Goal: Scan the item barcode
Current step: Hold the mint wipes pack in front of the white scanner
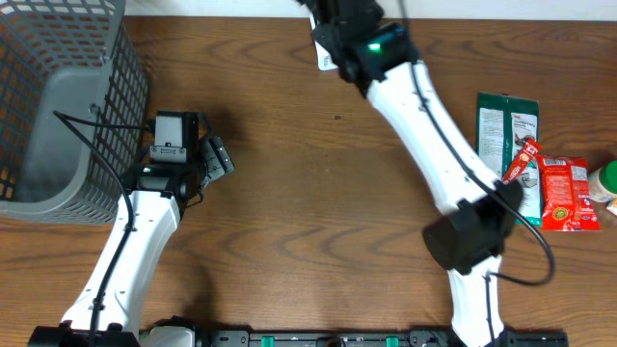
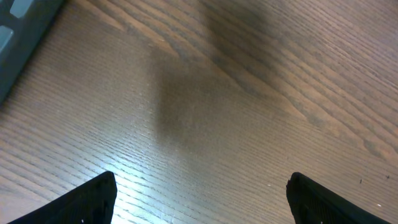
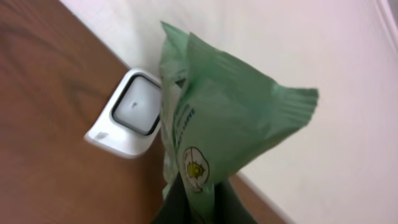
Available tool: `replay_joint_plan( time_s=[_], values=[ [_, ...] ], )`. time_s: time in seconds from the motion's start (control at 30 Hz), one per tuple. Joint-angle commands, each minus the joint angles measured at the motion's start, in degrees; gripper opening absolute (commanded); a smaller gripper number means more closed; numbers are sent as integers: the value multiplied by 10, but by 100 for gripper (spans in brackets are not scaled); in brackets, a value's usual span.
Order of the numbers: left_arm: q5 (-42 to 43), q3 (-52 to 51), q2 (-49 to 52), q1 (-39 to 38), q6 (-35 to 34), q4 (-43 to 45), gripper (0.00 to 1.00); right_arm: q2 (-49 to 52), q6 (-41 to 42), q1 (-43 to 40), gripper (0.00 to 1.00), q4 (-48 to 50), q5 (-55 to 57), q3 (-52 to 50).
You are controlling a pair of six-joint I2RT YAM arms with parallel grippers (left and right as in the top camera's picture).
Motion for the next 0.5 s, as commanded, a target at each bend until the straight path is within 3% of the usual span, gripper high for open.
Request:
replay_joint_plan(
  time_s=[0.0, 0.1, 0.27, 0.47],
  values=[
    [-7, 4, 0, 2, 1, 0, 88, 52, -127, 4, 1, 68, 32, 8],
    [-7, 4, 0, 2, 1, 0, 88, 98, -205, 3, 1, 146, 33, 8],
    [-7, 4, 0, 2, 1, 0, 88, 169, -262, 1, 1, 303, 49, 8],
    [-7, 4, 0, 2, 1, 0, 88, 230, -342, -2, 1, 399, 54, 8]
  ],
)
